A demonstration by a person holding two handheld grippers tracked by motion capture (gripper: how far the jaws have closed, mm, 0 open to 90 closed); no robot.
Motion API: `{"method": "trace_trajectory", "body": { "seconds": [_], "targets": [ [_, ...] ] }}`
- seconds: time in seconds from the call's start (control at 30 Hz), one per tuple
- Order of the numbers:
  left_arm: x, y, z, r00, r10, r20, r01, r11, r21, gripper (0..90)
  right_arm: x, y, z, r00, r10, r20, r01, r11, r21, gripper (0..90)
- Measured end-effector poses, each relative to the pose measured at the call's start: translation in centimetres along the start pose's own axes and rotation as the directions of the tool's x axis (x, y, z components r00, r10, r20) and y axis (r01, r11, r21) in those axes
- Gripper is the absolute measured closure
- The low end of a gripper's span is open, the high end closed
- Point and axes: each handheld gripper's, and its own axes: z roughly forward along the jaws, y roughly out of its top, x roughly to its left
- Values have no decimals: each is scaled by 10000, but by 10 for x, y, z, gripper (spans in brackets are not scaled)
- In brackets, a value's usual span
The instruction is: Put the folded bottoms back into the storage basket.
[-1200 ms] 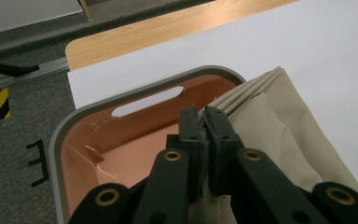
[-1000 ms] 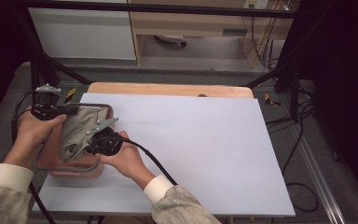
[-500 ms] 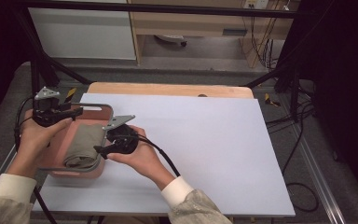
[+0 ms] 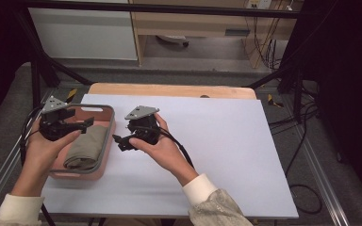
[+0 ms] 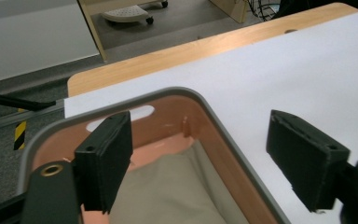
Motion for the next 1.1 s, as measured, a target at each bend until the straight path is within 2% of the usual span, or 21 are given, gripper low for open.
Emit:
{"method": "trace_trajectory", "body": {
  "seconds": [0.1, 0.23, 0.37, 0.5, 0.57, 0.77, 1.1],
  "targets": [
    [-9, -6, -2, 10000, -42, 8, 42, 10000, -8, 184, -6, 1, -3, 9995, 233, 195, -231, 9997, -87, 110],
    [-18, -16, 0, 9990, -432, 75, 432, 9991, 10, 152, -12, 2, -8, 9995, 267, 162, -267, 9996, -34, 92],
    [-28, -25, 2, 9993, -302, 230, 301, 9995, 62, 138, -17, 2, -12, 9993, 371, 78, -371, 9993, 68, 73],
    [-36, -29, -1, 9990, -204, 391, 209, 9997, -108, 132, -21, 2, -16, 9990, 424, 132, -425, 9991, 87, 73],
    [-39, -28, -2, 9990, -79, 439, 84, 9999, -108, 129, -22, 1, -17, 9991, 397, 152, -398, 9992, 88, 74],
    [-45, -36, -9, 9973, -303, 668, 317, 9993, -200, 117, -26, 0, -21, 9990, 414, 163, -415, 9991, 52, 75],
    [-46, -43, -7, 9968, -438, 670, 442, 9990, -42, 106, -35, -2, -30, 9982, 529, 288, -530, 9986, 16, 69]
  ]
}}
